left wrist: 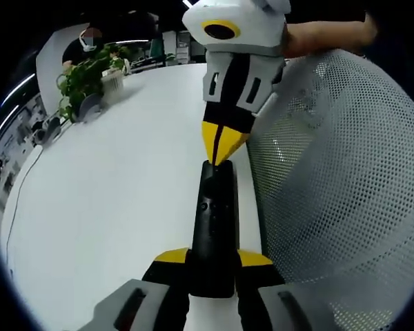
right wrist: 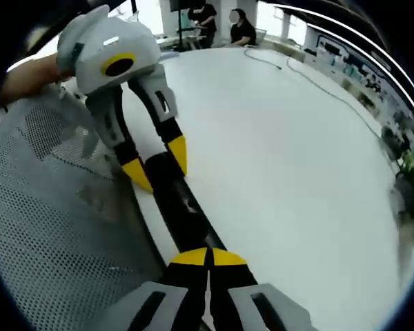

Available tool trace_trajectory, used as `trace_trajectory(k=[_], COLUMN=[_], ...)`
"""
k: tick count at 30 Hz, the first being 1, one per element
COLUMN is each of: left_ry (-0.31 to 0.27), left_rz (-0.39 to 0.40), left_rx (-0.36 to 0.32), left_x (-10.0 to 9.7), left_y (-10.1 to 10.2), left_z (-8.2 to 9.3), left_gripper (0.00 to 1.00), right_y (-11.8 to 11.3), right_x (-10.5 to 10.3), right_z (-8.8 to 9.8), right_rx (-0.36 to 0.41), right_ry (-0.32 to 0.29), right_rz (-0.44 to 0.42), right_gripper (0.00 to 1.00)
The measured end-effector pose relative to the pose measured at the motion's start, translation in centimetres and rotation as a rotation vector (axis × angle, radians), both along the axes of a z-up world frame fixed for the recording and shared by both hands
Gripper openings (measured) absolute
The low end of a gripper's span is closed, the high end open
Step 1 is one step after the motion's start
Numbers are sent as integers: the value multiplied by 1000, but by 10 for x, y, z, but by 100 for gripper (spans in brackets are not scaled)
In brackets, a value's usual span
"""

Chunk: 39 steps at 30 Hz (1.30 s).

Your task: Press the specified remote control buttons in sequence, fully releasing each button before pressing the next.

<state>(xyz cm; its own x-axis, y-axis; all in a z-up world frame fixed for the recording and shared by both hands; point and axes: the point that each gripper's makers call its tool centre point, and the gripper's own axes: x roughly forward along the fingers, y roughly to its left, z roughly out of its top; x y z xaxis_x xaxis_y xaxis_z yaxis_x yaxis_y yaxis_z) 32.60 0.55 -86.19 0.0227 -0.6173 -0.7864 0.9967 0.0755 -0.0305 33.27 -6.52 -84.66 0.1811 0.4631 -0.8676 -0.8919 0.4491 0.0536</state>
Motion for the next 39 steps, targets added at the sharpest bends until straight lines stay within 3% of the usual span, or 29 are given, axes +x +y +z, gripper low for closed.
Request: trace_trajectory(k=[6,15,23,30,39], left_ry=[1,1,0,2,5], left_rz=[0,-5,-5,-5,-9], left_rx=[1,4,5,4,5], left_x=[0,0,0,0,0], left_y=[0,0,0,0,0], left_z=[0,-1,-1,0,0], left_gripper=[25,25,25,25,25], right_y=[0,1,0,12,12], right_x=[-5,-5,-3,-2,-6], right_z=[-7,-7,-6,0,-8], right_rx=[-29,-80,-32,11,-52], right_ry=[8,-66,-18,-39,-42], right_rz=[41,143,85,111,260], right_gripper=[0,0,0,0,0])
